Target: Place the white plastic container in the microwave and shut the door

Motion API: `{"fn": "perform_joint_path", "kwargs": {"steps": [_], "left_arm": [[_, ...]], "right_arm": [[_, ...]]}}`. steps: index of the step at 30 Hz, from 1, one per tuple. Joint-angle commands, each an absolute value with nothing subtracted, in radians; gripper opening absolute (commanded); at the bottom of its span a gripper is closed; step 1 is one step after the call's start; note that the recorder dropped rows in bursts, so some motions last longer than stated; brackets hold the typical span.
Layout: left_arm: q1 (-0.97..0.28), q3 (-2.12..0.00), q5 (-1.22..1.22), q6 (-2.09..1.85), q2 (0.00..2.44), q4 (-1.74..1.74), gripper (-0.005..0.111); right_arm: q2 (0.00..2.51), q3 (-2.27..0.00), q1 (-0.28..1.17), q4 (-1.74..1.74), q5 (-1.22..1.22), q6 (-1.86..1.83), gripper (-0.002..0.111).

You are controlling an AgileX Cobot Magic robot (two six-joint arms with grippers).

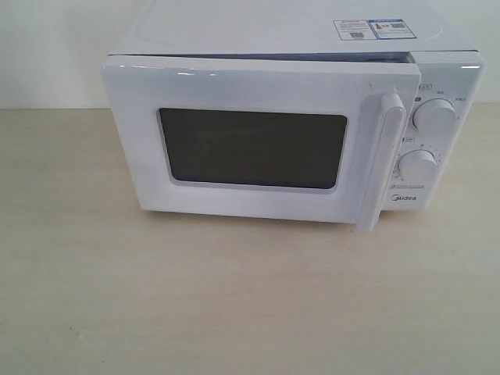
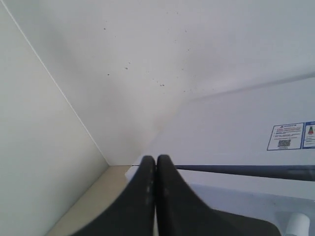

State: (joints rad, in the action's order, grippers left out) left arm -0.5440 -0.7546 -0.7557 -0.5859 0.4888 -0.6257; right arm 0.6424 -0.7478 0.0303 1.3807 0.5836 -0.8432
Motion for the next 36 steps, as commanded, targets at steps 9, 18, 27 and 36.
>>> {"fn": "perform_joint_path", "kwargs": {"steps": [9, 18, 27, 36], "left_arm": [[-0.548, -0.750, -0.760, -0.576, 0.485, -0.640, 0.004], [-0.548, -0.750, -0.760, -0.576, 0.485, -0.640, 0.004], [-0.548, -0.750, -0.760, -0.576, 0.485, -0.640, 0.004], [-0.548, -0.750, -0.760, -0.576, 0.485, -0.640, 0.004]], "right_arm": [[0.640, -0.727, 0.032, 1.316, 0.616, -0.752, 0.000], [0.640, -0.553, 0.170, 1.092, 0.361, -0.607, 0.000], [0.653, -0.507, 0.451, 0.388, 0.043, 0.200, 0.000], [0.926, -0.501, 0.662, 0.172, -0.280, 0.473, 0.000]]}}
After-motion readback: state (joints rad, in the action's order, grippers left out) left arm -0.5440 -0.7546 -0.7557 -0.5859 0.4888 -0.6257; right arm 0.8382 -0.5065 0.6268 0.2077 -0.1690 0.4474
